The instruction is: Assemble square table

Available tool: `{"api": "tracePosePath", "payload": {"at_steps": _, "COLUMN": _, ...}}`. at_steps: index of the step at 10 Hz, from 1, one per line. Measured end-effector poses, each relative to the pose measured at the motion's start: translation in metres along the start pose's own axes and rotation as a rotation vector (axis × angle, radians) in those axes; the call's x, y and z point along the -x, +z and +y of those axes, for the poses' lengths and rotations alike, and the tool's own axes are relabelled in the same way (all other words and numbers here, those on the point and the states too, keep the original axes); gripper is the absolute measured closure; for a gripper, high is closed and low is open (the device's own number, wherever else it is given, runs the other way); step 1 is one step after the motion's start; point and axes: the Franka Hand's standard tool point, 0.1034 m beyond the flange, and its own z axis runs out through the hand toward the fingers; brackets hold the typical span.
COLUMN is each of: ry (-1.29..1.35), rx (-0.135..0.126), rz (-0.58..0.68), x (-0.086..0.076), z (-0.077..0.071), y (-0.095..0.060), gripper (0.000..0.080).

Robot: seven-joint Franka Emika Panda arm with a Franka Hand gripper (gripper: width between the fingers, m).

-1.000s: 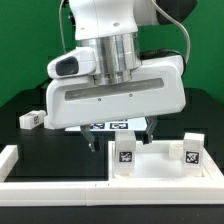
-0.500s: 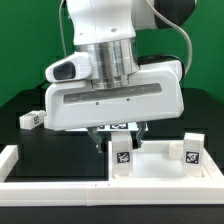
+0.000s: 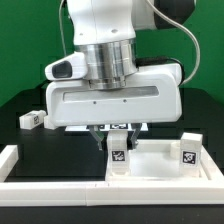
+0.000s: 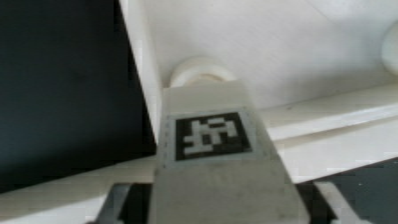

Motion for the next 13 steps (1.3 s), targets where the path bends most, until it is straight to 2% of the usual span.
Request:
{"api": "tracePosePath", "payload": {"at_steps": 2, "ry": 0.295, "rx": 0.0, "rz": 0.023, "x": 0.006, "z": -0.011, "y": 0.004, "gripper": 0.0504}}
{"api": "tracePosePath", "payload": {"at_steps": 3, "ry": 0.405, "rx": 0.004, "rz": 0.029, "x": 0.006, "z": -0.011, "y": 0.004, "gripper": 0.0504}}
{"api": "tracePosePath", "payload": {"at_steps": 5, "ry": 0.627, "rx": -0.021, "rz": 0.04, "x": 0.006, "z": -0.008, "y": 0.004, "gripper": 0.0504}}
{"api": "tracePosePath", "payload": {"at_steps": 6, "ry": 0.716, "rx": -0.025, "rz": 0.038, "x": 0.006, "z": -0.007, "y": 0.005, "gripper": 0.0504}}
{"api": "tracePosePath", "payload": {"at_steps": 7, "ry": 0.824, "rx": -0.039, "rz": 0.033, "x": 0.005, "z": -0.005, "y": 0.005, "gripper": 0.0504}}
{"api": "tracePosePath", "payload": {"at_steps": 9, "ry": 1.069, "rx": -0.093, "rz": 0.0, "x": 0.006, "z": -0.003, "y": 0.005, "gripper": 0.0504}}
{"api": "tracePosePath", "payload": {"at_steps": 11, "ry": 1.024, "rx": -0.091, "rz": 0.002, "x": 0.006, "z": -0.003, "y": 0.005, "gripper": 0.0501}}
{"api": "tracePosePath", "payload": {"at_steps": 12, "ry": 0.909, "rx": -0.074, "rz": 0.013, "x": 0.006, "z": -0.006, "y": 0.005, "gripper": 0.0501}}
{"api": "tracePosePath", "payload": {"at_steps": 13, "ry": 0.705, "rx": -0.045, "rz": 0.032, "x": 0.006, "z": -0.013, "y": 0.004, "gripper": 0.0299}}
